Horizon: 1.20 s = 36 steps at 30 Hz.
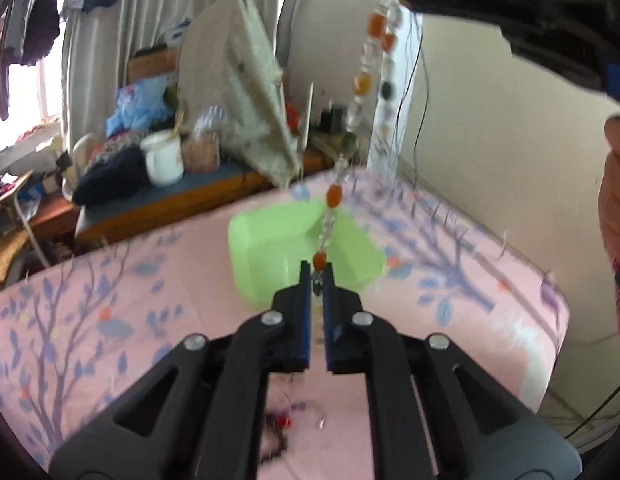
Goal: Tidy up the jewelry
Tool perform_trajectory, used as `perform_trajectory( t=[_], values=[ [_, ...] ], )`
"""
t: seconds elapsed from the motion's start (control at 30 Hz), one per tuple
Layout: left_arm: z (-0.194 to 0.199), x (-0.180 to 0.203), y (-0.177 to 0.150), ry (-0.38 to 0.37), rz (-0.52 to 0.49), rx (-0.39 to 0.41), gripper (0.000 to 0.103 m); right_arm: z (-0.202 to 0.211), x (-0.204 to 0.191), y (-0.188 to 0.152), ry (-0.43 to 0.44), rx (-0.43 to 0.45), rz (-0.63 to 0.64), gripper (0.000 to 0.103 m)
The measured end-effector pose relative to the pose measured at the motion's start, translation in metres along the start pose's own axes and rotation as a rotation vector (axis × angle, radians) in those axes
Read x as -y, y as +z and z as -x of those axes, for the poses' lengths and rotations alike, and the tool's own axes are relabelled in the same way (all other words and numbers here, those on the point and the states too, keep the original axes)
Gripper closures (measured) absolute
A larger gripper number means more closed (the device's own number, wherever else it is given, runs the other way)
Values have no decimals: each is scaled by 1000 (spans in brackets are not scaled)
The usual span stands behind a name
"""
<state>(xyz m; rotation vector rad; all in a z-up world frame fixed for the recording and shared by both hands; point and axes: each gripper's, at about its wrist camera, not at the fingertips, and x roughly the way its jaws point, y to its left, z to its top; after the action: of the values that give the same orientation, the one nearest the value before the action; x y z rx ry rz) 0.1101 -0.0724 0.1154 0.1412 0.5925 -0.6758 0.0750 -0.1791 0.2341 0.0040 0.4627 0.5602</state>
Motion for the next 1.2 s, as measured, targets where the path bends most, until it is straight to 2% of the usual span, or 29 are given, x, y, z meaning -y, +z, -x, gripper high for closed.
perform_trajectory(
  t=[0.17, 0.27, 0.43, 0.53, 0.6, 0.67, 0.7, 0.73, 0.77, 0.8, 0.9, 1.03, 1.07, 1.1, 1.17, 1.2],
  values=[
    [4, 5, 67, 11, -12, 70, 98, 27, 22, 28, -61, 99, -20, 103],
    [-4, 6, 94, 19, -13, 92, 98, 34, 39, 38, -89, 138, -44, 103],
    [-42, 7, 100, 33, -5, 66, 98, 13, 71, 22, -100, 108, -109, 103],
    [-76, -4, 83, 31, 22, 13, 98, -20, 91, -8, -88, 48, -174, 103],
    [-104, -13, 63, 40, 47, -68, 98, -43, 100, -34, -62, 2, -222, 103],
    [-125, -20, 46, 69, 65, -165, 88, -65, 110, -60, -17, -52, -309, 103],
    [-135, -25, 38, 85, 80, -222, 73, -78, 117, -73, 20, -87, -372, 103],
    [-146, -34, 26, 104, 103, -286, 70, -95, 128, -91, 60, -148, -466, 103],
    [-148, -41, 17, 112, 118, -307, 70, -107, 136, -105, 75, -207, -541, 103],
    [-147, -46, 11, 117, 129, -314, 70, -119, 144, -121, 111, -252, -618, 103],
    [-118, -65, -4, 106, 172, -270, 69, -118, 143, -141, 164, -254, -688, 103],
    [-71, -81, -23, 107, 218, -201, 55, -100, 110, -148, 168, -208, -575, 103],
    [-55, -83, -32, 104, 234, -180, 55, -98, 103, -149, 174, -216, -548, 82],
    [-51, -83, -35, 105, 238, -177, 55, -98, 90, -155, 198, -238, -510, 72],
    [-34, -85, -64, 100, 266, -169, 55, -101, 76, -162, 212, -267, -452, 69],
    [-30, -85, -74, 101, 271, -168, 55, -107, 65, -169, 167, -310, -405, 69]
  ],
)
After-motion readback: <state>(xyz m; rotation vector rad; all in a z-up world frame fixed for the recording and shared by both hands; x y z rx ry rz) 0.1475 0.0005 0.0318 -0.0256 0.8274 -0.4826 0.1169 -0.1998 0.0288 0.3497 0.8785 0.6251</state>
